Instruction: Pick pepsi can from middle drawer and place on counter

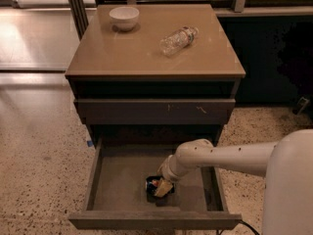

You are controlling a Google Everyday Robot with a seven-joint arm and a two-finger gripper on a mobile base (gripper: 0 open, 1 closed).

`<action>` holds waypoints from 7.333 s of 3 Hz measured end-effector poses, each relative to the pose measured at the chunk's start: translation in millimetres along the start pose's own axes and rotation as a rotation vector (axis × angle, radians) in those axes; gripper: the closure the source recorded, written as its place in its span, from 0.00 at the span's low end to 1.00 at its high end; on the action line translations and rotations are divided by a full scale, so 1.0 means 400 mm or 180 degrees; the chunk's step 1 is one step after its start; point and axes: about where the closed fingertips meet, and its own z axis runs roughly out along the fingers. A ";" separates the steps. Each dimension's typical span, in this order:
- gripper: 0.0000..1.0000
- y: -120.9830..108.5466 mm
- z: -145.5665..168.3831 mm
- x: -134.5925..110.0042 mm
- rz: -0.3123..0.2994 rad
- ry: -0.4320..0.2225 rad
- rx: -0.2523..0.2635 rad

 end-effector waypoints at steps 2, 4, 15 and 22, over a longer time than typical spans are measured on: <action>1.00 0.111 -0.309 -0.221 -0.0762 -0.0155 0.0431; 1.00 0.091 -0.663 -0.454 -0.1266 0.0069 0.1053; 1.00 -0.500 -1.269 -0.526 -0.1622 -0.1542 0.1910; 1.00 -0.695 -1.116 -0.300 -0.1324 -0.1204 0.1605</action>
Offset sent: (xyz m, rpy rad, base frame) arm -0.0670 0.0343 0.2232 0.0015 -0.3556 0.2203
